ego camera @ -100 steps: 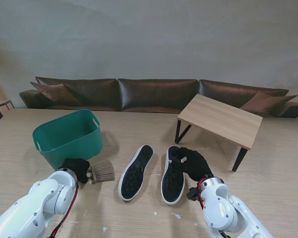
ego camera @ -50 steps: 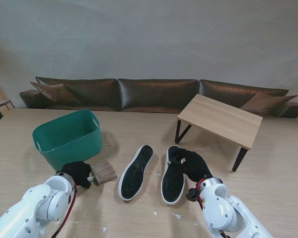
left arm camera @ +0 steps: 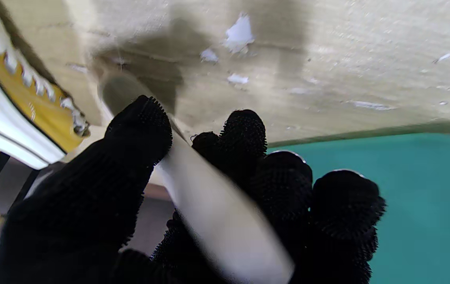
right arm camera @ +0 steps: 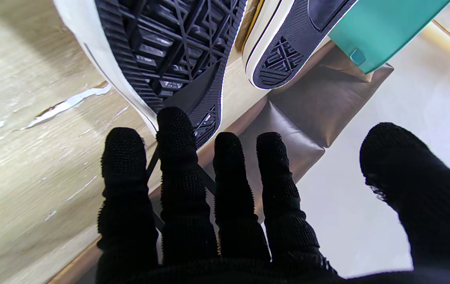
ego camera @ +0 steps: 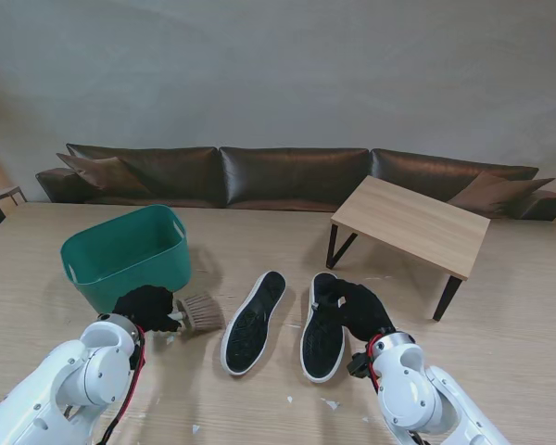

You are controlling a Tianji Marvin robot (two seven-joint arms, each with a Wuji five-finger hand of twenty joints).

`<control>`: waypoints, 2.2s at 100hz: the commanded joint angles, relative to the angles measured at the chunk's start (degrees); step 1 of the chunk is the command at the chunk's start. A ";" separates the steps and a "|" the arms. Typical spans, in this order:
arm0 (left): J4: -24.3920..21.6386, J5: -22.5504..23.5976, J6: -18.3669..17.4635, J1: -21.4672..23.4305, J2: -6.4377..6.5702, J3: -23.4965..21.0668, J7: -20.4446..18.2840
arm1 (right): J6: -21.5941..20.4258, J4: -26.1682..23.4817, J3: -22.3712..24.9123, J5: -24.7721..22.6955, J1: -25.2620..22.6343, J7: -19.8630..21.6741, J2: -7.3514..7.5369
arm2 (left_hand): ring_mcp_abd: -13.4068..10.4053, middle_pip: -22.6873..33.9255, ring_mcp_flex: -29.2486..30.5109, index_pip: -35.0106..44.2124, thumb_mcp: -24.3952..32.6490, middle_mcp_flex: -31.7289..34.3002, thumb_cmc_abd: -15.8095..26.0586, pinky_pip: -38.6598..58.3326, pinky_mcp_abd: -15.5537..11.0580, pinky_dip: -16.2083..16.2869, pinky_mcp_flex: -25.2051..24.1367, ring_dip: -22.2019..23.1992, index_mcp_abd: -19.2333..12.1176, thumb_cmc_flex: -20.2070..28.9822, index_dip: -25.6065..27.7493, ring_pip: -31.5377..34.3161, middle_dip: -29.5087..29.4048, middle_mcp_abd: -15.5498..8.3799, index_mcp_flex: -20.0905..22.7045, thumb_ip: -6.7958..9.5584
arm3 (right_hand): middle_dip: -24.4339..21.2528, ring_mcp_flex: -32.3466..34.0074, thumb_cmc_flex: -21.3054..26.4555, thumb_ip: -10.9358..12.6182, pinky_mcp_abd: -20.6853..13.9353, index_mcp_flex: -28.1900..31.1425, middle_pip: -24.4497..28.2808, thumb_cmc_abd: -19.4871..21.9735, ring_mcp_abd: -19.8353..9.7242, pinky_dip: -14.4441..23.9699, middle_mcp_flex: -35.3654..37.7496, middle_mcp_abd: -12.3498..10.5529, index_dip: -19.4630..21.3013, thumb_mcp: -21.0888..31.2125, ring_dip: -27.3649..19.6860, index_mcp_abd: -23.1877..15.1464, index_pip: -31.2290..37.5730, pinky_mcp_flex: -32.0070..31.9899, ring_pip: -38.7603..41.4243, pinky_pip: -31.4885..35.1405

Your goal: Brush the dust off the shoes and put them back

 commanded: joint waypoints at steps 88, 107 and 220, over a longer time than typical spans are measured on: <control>-6.49 -10.10 -3.34 -8.65 -1.73 4.50 0.42 | 0.70 -2.81 1.63 -0.11 -2.08 1.10 0.02 | -3.44 1.28 3.41 3.08 5.78 2.86 0.32 2.17 1.01 0.12 1.04 -0.52 -0.54 5.27 0.84 2.51 -0.28 -0.58 2.25 0.12 | -0.83 1.34 -2.68 1.56 1.00 -0.42 0.23 2.80 0.58 0.40 0.39 0.80 -0.48 0.19 -0.14 0.16 1.06 -11.69 0.89 0.13; -3.01 -12.27 -3.24 -12.14 -2.17 8.89 1.31 | 0.90 -2.97 1.80 -0.04 -2.20 0.85 -0.05 | -2.80 0.72 3.29 2.88 5.29 2.74 0.76 1.88 1.24 0.37 -0.07 -0.64 -0.38 5.54 1.22 1.73 -0.33 -0.30 1.93 0.37 | -0.83 1.33 -2.69 1.56 1.00 -0.37 0.30 2.84 0.61 0.36 0.48 0.80 -0.52 0.25 -0.14 0.16 1.11 -11.73 0.93 0.14; -13.31 -7.72 -1.70 -2.19 1.44 2.21 -15.86 | 1.04 -3.31 1.97 0.77 -2.33 1.42 -0.02 | -1.98 -0.57 3.25 2.06 2.63 2.67 1.71 1.86 2.06 1.01 -1.52 0.13 0.00 6.73 1.74 0.04 -0.56 0.26 1.69 0.95 | -0.86 1.23 -2.68 1.55 1.00 -0.20 0.32 2.95 0.73 0.31 0.48 0.92 -0.65 0.39 -0.16 0.25 1.20 -11.87 0.97 0.16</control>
